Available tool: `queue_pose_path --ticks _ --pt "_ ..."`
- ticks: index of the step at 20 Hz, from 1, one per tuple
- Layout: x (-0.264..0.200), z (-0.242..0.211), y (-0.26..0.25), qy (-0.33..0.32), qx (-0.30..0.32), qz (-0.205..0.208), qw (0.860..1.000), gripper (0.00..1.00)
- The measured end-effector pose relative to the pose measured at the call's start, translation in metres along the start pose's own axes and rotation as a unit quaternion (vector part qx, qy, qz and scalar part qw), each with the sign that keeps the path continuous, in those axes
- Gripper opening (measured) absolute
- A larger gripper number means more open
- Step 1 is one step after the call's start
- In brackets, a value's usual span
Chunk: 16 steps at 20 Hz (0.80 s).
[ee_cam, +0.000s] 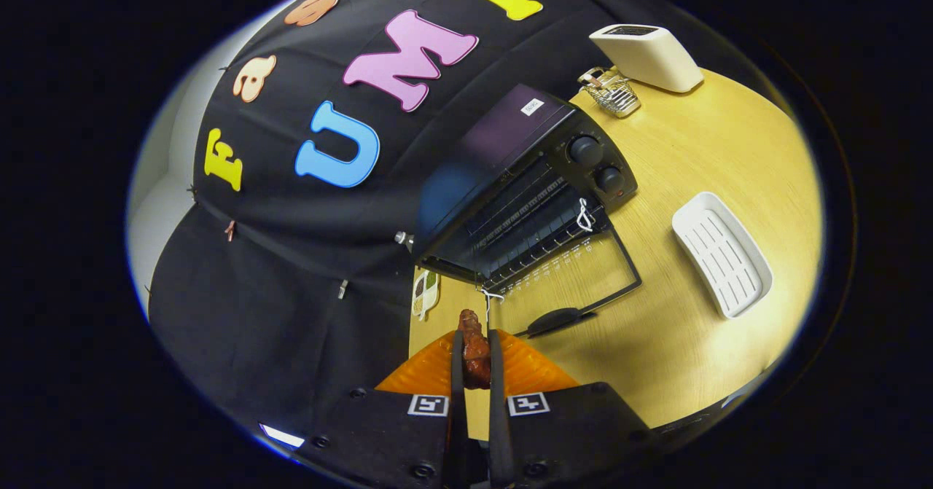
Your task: Open the toaster oven, put the food inside, and close the toaster oven door.
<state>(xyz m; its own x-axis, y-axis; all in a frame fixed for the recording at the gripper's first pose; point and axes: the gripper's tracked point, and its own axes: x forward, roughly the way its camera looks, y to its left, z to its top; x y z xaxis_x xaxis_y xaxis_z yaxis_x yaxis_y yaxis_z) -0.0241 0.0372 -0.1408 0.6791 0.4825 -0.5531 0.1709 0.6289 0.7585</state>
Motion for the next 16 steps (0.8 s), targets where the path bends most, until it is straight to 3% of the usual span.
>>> queue_pose_path --ticks 9,16 --pt "0.057 0.048 -0.021 -0.095 0.051 0.006 0.994 0.15" --pt "0.136 0.07 -0.041 -0.131 0.073 0.002 0.989 0.15"
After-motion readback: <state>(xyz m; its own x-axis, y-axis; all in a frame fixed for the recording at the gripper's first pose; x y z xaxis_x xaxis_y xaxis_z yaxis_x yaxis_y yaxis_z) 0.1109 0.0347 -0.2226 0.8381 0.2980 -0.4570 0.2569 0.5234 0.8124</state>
